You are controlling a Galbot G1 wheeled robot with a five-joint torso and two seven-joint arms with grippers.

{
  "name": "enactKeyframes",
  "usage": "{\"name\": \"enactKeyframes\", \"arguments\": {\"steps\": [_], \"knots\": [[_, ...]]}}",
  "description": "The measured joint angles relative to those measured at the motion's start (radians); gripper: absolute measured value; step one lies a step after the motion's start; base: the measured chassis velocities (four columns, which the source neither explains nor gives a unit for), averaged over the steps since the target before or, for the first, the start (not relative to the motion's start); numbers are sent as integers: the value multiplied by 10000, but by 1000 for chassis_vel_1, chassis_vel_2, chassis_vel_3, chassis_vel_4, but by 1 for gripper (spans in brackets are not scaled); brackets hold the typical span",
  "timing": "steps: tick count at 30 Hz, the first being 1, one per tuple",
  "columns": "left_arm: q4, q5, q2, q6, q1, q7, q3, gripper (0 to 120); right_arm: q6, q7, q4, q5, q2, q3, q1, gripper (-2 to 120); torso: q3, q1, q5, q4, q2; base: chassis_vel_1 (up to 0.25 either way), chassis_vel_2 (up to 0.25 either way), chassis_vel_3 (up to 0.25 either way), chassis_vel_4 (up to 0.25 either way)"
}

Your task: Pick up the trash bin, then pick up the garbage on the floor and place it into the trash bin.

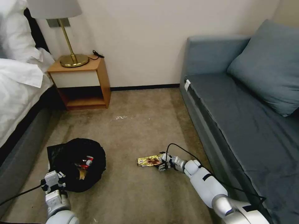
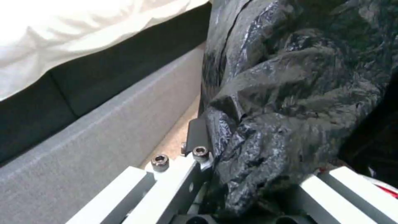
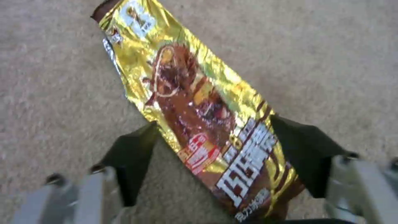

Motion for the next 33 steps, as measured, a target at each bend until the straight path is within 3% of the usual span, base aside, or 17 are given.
{"name": "enactKeyframes", "arguments": {"steps": [8, 12, 16, 18, 22, 24, 26, 28, 33], "knots": [[0, -2, -48, -42, 7, -4, 18, 3, -33, 14, -245, -223, -110, 250, 2, 42, 0, 0, 2, 1, 0, 0, 0, 0, 0], [-16, 13, -54, -44, 39, -5, 23, 3, -4, 74, -153, -259, -203, 251, -72, 33, 0, 0, 2, 1, 0, 0, 0, 0, 0], [-52, 29, -55, -49, 60, -7, 17, 3, 11, 114, 11, -265, -300, 240, -148, 46, 0, 0, 0, 0, 0, 0, 0, 0, 0], [-90, 40, -53, -49, 71, -7, 14, 3, 2, 74, 192, -222, -359, 196, -197, 58, 0, 0, -1, -2, 0, 0, 0, 0, 0], [-111, 49, -51, -49, 71, -7, 13, 3, -31, -30, 360, -71, -387, 52, -226, 68, 0, 0, -1, -3, 0, 0, 0, 0, 0], [-112, 53, -35, -49, 55, -8, 13, 3, -56, -64, 371, 55, -374, -1, -212, 79, 0, 0, -1, -2, 0, 0, 0, 0, 0], [-111, 53, -32, -49, 49, -8, 13, 3, -62, -63, 348, 65, -363, -6, -198, 82, 0, 0, -1, -1, 0, 0, 0, 0, 0], [-102, 53, -19, -49, 14, -8, 12, 3, -79, -2, 155, 11, -297, -15, -88, 94, 0, 0, -1, -2, 0, 0, 0, 0, 0], [-55, 29, 23, -49, -38, -8, 10, 3, -86, 272, -161, -207, -204, 6, 100, 100, 0, 0, 0, 0, 0, 0, 0, 0, 0]]}}
